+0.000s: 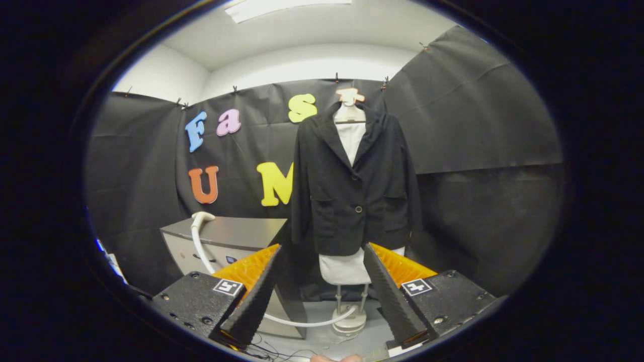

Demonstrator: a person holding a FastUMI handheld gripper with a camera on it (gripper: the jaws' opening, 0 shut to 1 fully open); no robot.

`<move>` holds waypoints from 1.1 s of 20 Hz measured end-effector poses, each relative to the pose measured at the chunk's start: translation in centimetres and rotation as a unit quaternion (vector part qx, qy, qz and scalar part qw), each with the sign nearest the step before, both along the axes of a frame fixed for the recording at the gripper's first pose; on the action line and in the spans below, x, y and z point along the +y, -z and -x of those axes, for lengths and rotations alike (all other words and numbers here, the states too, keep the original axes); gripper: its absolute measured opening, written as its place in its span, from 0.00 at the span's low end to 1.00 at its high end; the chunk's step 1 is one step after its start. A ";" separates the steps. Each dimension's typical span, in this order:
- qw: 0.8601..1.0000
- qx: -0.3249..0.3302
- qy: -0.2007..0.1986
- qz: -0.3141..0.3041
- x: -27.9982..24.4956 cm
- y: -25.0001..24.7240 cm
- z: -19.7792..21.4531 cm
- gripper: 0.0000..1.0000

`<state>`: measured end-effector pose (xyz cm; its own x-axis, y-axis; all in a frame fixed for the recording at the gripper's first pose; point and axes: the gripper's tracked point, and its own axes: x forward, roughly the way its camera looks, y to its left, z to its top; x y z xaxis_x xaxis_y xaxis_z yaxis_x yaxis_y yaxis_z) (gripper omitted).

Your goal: Iron the clothes twice with a garment steamer, once on the left side and once on the right side.

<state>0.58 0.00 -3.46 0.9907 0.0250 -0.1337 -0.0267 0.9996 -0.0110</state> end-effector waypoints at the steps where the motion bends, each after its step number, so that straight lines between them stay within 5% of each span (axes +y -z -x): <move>1: 1.000 0.001 -0.003 0.000 0.6 0.0 -0.2 0.99; 13: 0.998 0.006 -0.047 0.041 12.2 1.0 -3.1 0.99; 22: 0.994 0.005 -0.110 0.006 24.7 -0.6 -7.3 0.99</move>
<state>7.89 24.67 -2.85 0.9603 0.2383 -0.1454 -0.2439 0.9695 -0.0222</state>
